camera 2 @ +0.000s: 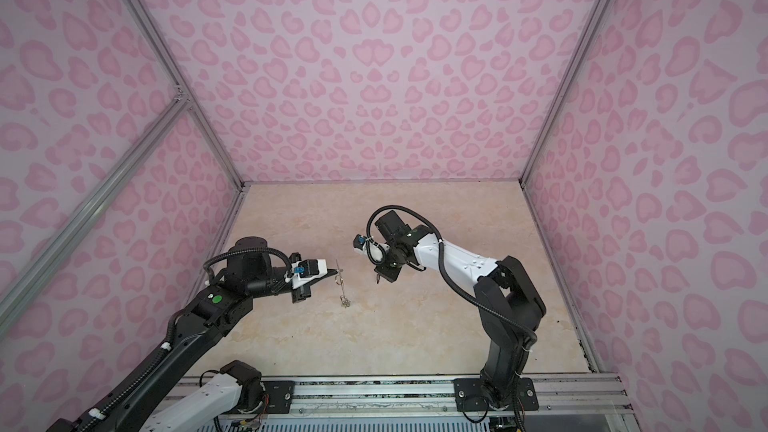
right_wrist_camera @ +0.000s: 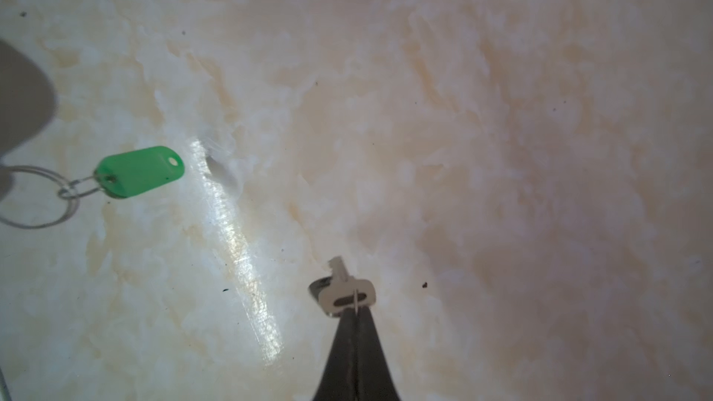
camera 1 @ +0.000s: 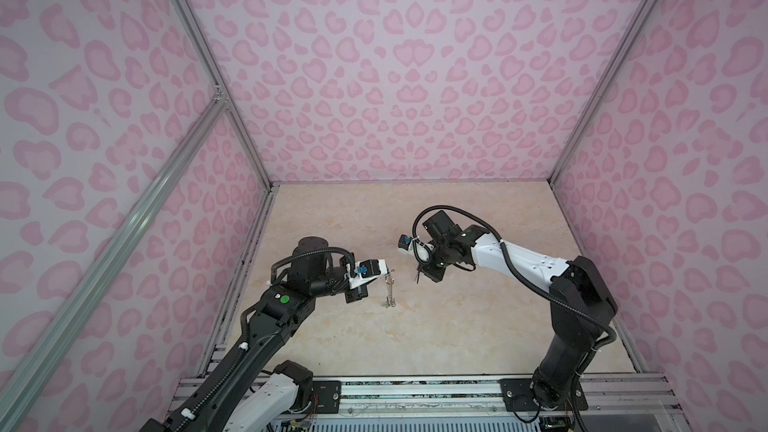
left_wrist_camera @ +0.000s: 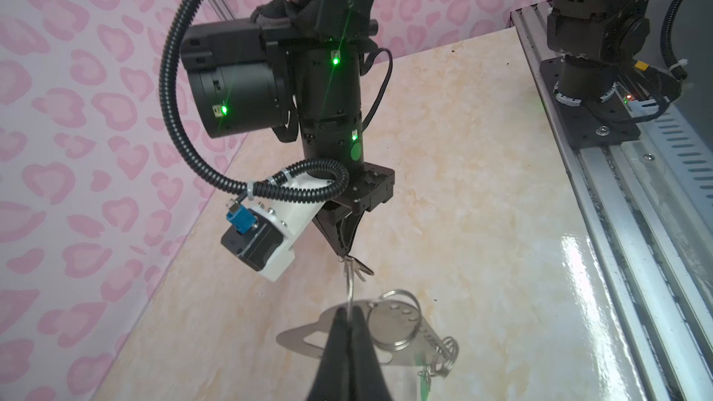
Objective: Put the keys on the keyring
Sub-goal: 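Lift the black-tagged key with the right gripper off the table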
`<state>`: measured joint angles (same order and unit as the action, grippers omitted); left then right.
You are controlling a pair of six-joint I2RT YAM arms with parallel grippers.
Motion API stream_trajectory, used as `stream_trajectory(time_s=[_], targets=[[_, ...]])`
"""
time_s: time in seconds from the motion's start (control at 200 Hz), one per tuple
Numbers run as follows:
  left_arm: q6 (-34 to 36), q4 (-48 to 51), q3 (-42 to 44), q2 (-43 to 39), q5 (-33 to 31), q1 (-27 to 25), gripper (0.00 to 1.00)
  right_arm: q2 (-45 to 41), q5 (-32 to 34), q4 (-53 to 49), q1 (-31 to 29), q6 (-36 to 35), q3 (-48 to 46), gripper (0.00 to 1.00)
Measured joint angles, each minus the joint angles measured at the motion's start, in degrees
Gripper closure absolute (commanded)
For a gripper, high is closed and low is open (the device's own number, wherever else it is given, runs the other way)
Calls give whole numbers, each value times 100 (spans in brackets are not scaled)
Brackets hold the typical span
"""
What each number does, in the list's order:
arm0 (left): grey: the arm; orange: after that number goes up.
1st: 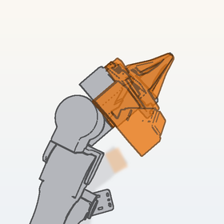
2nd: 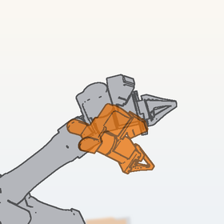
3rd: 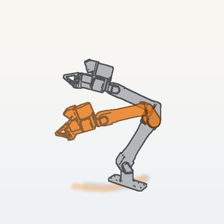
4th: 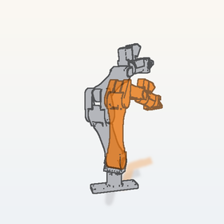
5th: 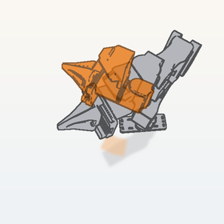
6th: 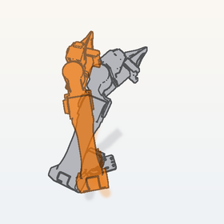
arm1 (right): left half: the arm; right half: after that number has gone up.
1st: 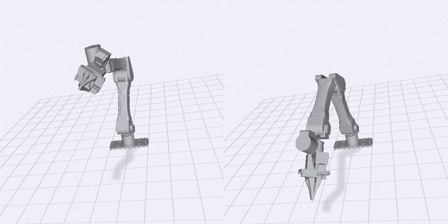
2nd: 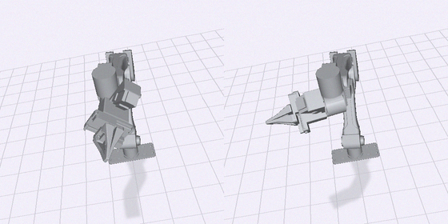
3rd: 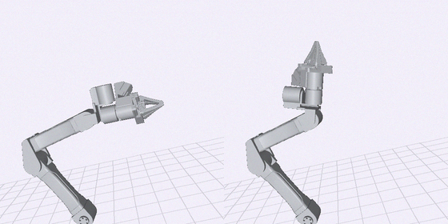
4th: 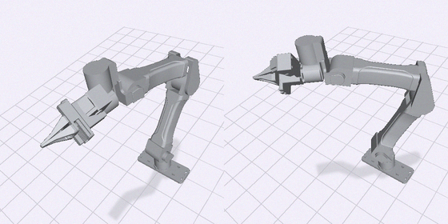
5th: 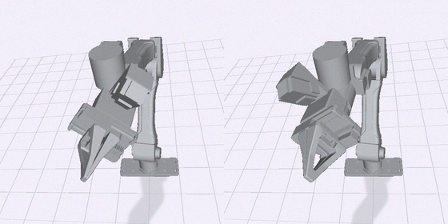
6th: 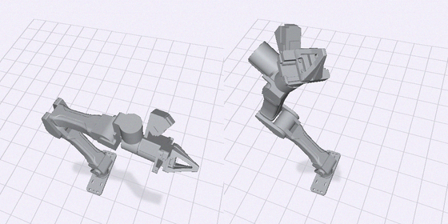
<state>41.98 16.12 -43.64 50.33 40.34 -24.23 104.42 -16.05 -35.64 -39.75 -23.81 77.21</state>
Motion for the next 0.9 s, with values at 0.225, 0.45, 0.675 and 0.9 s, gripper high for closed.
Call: stream_trajectory(time_s=[0.225, 0.45, 0.675, 0.9], targets=[[-142, -87, 133, -173, -155, 0, 97, 603, 446, -385, -291, 422, 433, 100], [-254, -136, 232, -192, -225, 0, 97, 782, 632, -435, -308, 710, 518, 100], [-321, -146, 291, -238, -286, 0, 97, 1172, 710, -503, -376, 841, 787, 100], [-358, -149, 354, -321, -328, 0, 97, 1517, 769, -549, -450, 925, 1154, 100]])
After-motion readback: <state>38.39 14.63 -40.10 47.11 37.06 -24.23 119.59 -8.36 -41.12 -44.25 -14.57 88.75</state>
